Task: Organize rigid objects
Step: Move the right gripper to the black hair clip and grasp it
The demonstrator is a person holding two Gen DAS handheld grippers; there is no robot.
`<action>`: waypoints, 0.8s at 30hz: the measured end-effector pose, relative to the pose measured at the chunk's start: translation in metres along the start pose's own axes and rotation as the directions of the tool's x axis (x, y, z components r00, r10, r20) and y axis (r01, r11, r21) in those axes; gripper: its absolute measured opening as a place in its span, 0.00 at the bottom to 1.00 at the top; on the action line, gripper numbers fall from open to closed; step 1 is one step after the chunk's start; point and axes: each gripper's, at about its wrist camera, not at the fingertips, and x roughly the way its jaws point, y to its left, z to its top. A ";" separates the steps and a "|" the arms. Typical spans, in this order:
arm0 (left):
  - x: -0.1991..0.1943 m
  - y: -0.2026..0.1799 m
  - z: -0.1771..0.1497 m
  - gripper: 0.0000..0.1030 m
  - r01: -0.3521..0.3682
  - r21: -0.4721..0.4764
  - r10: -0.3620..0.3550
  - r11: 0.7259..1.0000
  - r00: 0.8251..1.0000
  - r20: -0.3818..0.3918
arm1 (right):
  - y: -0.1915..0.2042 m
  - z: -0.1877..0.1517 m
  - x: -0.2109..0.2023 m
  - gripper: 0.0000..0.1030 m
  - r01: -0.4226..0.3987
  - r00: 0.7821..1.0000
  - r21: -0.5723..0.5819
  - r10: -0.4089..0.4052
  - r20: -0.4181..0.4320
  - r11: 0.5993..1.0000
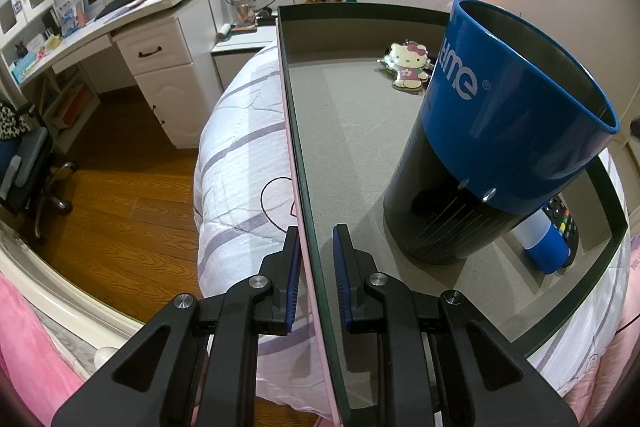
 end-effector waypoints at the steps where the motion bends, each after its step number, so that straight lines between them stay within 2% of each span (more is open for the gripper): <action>1: 0.000 -0.001 0.001 0.16 -0.001 0.001 0.001 1.000 1.000 -0.001 | -0.003 -0.004 0.003 0.80 0.000 1.000 0.011 0.000 -0.013 1.000; 11: 0.000 0.000 0.000 0.16 -0.001 0.001 0.001 1.000 1.000 -0.001 | -0.007 -0.037 0.033 0.80 -0.016 0.994 0.031 0.019 -0.109 0.999; 24: 0.000 0.000 0.000 0.16 -0.002 0.004 0.002 1.000 1.000 -0.002 | 0.005 -0.029 0.064 0.80 -0.019 0.989 0.031 0.024 -0.144 0.999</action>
